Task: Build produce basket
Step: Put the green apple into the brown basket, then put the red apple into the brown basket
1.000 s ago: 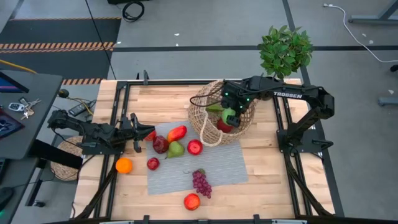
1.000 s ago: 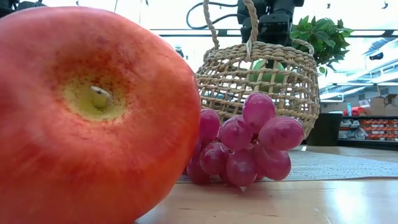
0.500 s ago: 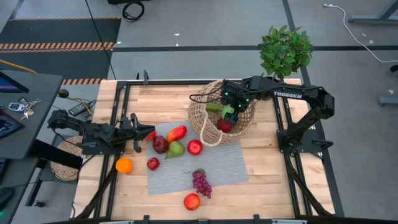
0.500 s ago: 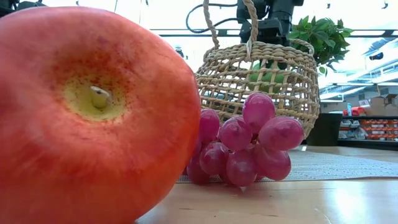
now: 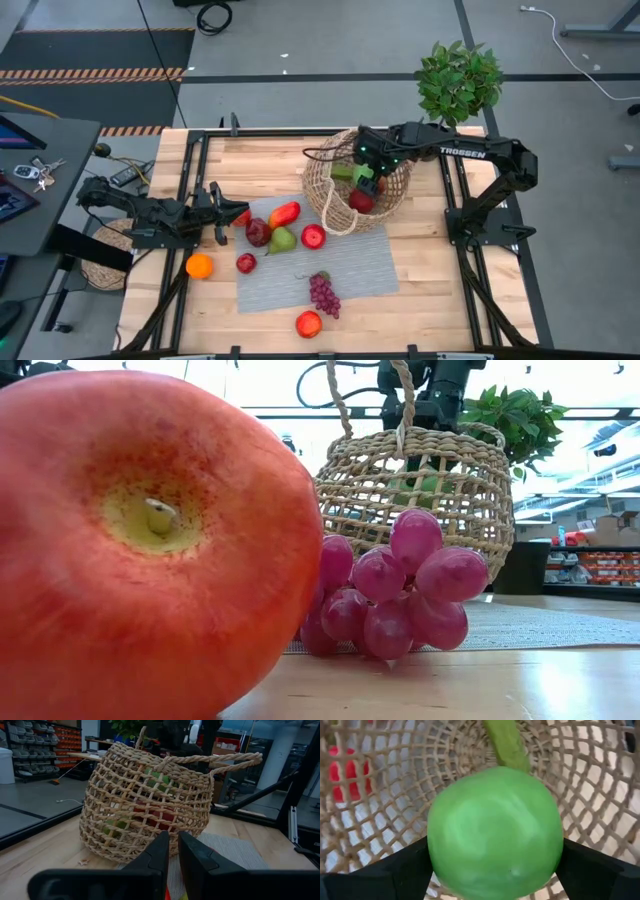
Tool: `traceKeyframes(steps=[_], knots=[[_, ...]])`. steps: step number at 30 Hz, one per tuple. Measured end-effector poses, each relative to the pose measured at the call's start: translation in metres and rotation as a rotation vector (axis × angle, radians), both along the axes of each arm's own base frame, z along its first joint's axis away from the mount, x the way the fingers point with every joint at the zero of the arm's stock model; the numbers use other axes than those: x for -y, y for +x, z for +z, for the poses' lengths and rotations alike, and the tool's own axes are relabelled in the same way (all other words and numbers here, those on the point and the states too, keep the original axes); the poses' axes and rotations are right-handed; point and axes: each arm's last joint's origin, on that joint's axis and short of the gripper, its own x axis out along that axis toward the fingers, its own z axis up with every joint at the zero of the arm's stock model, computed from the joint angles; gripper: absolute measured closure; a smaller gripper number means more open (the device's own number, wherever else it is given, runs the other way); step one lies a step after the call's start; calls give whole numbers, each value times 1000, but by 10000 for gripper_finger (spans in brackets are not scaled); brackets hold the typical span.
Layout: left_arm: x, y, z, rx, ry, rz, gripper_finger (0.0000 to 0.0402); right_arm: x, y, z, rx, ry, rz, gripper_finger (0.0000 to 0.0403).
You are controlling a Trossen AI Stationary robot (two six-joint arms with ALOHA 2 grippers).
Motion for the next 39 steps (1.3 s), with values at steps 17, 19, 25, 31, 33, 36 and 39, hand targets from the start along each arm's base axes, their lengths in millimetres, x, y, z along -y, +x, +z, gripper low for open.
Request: traceKeyframes(steps=[17, 19, 25, 31, 33, 36, 39], knots=[[0, 0, 0, 0, 0, 0, 353, -17, 2, 44, 51, -14, 28, 15], [0, 0, 0, 0, 0, 0, 353, -28, 7, 59, 107, -37, 58, 19], [0, 0, 0, 0, 0, 0, 353, -70, 26, 92, 343, -181, 165, 28], [0, 0, 0, 0, 0, 0, 353, -118, 45, 106, 562, -323, 306, 30], [0, 0, 0, 0, 0, 0, 353, -132, 49, 107, 591, -365, 339, 30], [0, 0, 0, 0, 0, 0, 353, -153, 54, 106, 633, -372, 387, 30], [0, 0, 0, 0, 0, 0, 353, -174, 59, 99, 651, -343, 442, 30]])
